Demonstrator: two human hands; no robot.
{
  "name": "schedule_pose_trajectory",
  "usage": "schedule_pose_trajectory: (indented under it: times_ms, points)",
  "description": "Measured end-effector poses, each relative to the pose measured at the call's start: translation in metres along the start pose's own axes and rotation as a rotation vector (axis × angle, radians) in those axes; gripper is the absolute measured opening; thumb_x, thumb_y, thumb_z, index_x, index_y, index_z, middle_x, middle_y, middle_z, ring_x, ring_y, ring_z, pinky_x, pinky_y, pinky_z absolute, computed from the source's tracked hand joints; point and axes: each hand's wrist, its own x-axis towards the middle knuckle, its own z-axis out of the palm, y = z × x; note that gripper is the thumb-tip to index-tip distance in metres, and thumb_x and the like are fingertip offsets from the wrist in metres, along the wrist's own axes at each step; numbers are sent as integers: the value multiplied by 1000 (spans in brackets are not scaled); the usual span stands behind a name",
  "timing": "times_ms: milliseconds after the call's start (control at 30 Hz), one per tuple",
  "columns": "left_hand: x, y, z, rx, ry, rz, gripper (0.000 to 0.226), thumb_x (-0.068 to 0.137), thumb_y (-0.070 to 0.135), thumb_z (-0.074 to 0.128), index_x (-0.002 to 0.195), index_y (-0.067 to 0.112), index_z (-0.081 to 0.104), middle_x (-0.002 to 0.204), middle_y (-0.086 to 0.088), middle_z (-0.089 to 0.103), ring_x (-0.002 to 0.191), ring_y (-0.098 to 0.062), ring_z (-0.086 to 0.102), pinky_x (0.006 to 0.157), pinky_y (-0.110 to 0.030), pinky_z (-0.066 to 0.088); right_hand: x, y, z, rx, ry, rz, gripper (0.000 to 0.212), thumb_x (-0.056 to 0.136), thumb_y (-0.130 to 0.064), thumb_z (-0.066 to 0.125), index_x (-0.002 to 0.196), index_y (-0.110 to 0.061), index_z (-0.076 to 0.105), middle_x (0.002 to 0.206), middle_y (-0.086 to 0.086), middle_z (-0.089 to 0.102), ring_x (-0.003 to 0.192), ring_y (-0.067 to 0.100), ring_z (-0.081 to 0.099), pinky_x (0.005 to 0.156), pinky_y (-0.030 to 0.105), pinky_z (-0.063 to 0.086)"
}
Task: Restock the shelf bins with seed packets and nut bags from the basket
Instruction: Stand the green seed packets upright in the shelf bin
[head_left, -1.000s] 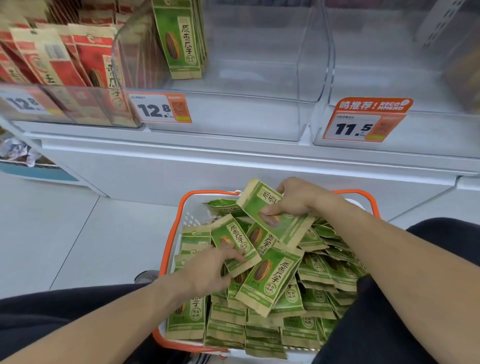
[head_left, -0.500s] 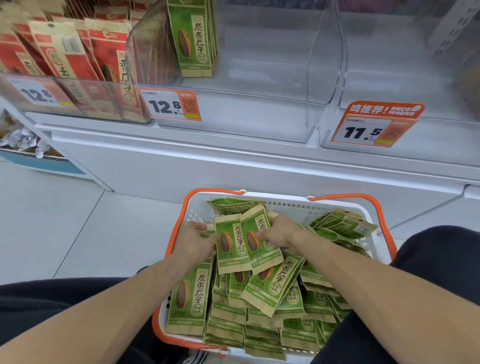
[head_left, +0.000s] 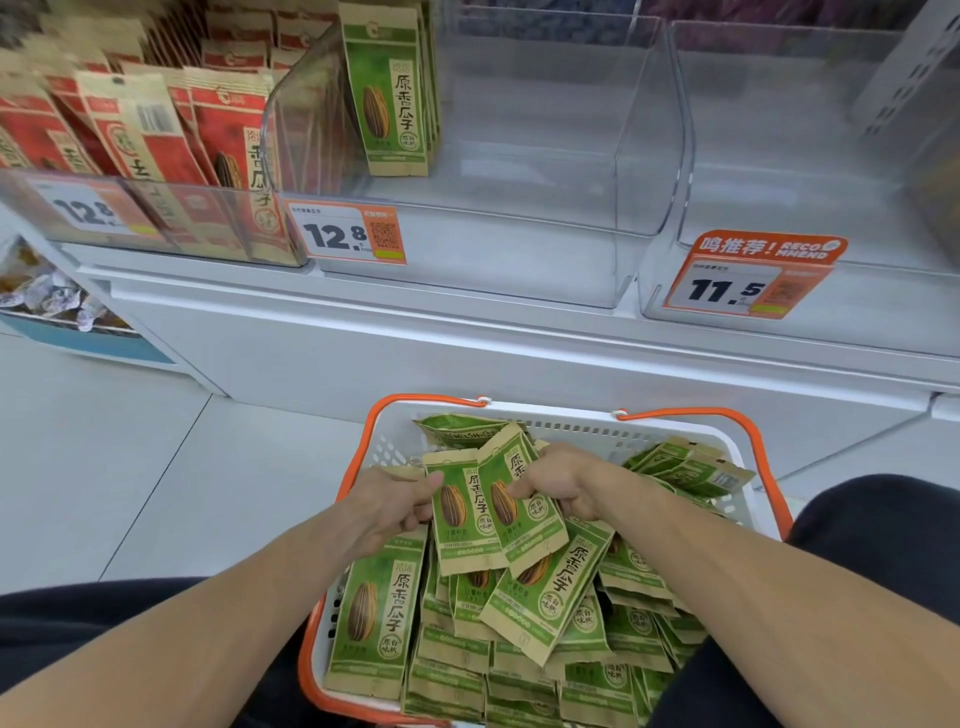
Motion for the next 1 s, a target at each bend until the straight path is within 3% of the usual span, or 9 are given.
schedule_pose_trajectory:
  times_ms: [233,367,467,533,567,667,733,867,1000]
  points:
    - [-10,14,5,115,-68,-46,11,85,8,74,89,-1,68,58,-7,58,47,-13,46,56,-29,47,-6,-6,4,-37,-47,-64,21,87,3,69,107,-2,65,107,17,73,99,32,72,86,49,59]
    - [-23,19,11,142,-54,68,20,82,9,74,96,4,60,80,-14,75,70,-28,69,71,-42,57,-6,-13,7,74,-6,-149,21,85,0,72,104,-6,68,98,13,77,90,30,75,86,51,59]
    - [-34,27,16,13,-50,139,17,89,3,67,104,1,57,86,-17,75,75,-30,73,68,-41,58,-13,-18,3,163,18,-192,22,89,-16,74,108,-8,69,96,12,77,87,29,76,83,47,60]
    - [-43,36,19,-12,-8,232,9,93,-2,58,92,4,65,76,-14,73,69,-29,68,72,-45,57,-20,-22,-3,156,97,-256,24,87,-26,76,104,-9,72,102,11,76,92,28,74,89,44,58]
    - [-49,42,19,-20,1,281,24,95,-4,54,82,9,70,75,-12,73,70,-28,66,75,-47,55,-26,-26,-7,128,142,-301,23,87,-30,75,101,-11,72,102,9,76,92,26,73,91,42,56]
    - [-65,61,20,-103,-19,372,25,95,-3,51,94,12,71,95,-15,74,79,-28,67,75,-43,53,-54,-39,-17,77,186,-492,9,91,-27,73,97,-22,70,95,-1,74,85,14,72,85,34,57]
    - [-78,76,20,-202,-45,410,16,97,12,54,108,5,64,98,-17,73,80,-30,68,73,-42,53,-71,-47,-24,57,201,-603,21,90,-25,74,108,-20,67,98,1,73,86,17,72,84,36,59]
    - [-98,99,16,-182,-21,538,23,100,27,54,90,7,62,81,-15,69,66,-26,65,57,-32,52,-94,-54,-31,54,226,-715,24,88,-32,74,105,-21,62,104,0,71,89,11,68,74,23,57]
    - [-120,126,4,-75,-70,635,24,101,21,52,97,-2,58,84,-15,68,74,-25,63,62,-31,56,-102,-54,-29,67,224,-840,33,80,-37,80,106,-25,64,106,-7,73,98,7,70,93,37,56]
